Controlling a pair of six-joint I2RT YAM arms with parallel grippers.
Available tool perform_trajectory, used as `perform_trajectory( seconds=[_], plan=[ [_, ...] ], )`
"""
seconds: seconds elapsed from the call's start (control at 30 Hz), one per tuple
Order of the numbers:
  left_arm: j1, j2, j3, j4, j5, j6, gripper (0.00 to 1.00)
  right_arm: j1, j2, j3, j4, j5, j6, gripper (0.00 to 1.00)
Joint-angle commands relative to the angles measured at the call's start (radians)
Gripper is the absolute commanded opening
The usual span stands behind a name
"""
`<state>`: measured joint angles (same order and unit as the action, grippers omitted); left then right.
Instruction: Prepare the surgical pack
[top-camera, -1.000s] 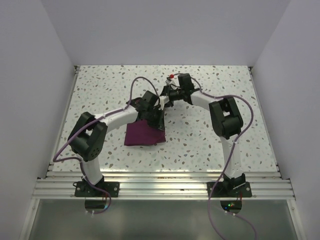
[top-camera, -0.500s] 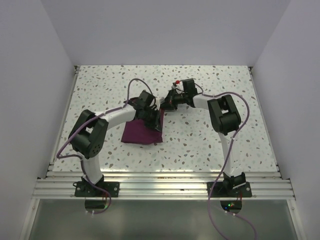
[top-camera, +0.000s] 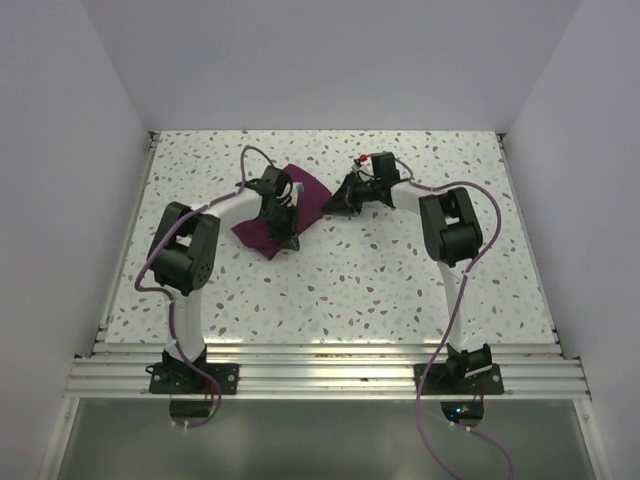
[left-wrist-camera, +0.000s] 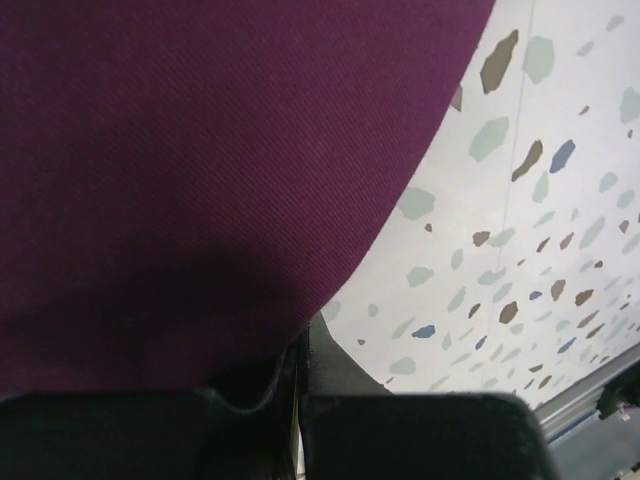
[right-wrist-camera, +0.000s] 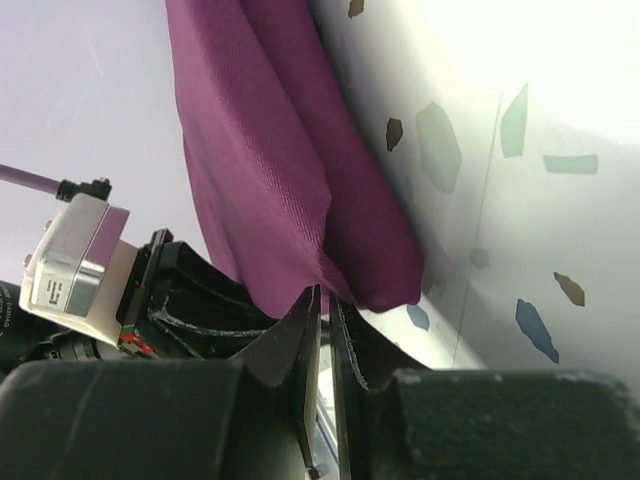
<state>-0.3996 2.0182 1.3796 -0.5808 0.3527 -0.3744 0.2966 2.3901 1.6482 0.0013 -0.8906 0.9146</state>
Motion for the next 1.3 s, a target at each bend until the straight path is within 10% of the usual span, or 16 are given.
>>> perform_trajectory(
  seconds=[0.0, 0.4, 0.57, 0.63, 1.27],
  plan=[
    [0.016, -0.002, 0.029, -0.028, -0.107, 0.037, 0.0, 0.004, 0.0, 0.067, -0.096, 0.032, -0.069, 0.13],
    [0.016, -0.525, -0.284, 0.071, -0.003, -0.049, 0.23, 0.003, -0.32, 0.013, -0.51, 0.217, -0.304, 0.23],
    [0.027, -0.65, -0.355, 0.136, -0.027, -0.084, 0.48, 0.004, -0.489, -0.132, -0.632, 0.407, -0.448, 0.58],
    [0.033, -0.671, -0.369, 0.157, -0.021, -0.104, 0.55, 0.004, -0.526, -0.178, -0.649, 0.424, -0.482, 0.97],
    [0.044, -0.978, -0.743, 0.425, 0.012, -0.345, 0.73, 0.004, -0.928, -0.732, -0.371, 0.338, -0.368, 0.99]
  ],
)
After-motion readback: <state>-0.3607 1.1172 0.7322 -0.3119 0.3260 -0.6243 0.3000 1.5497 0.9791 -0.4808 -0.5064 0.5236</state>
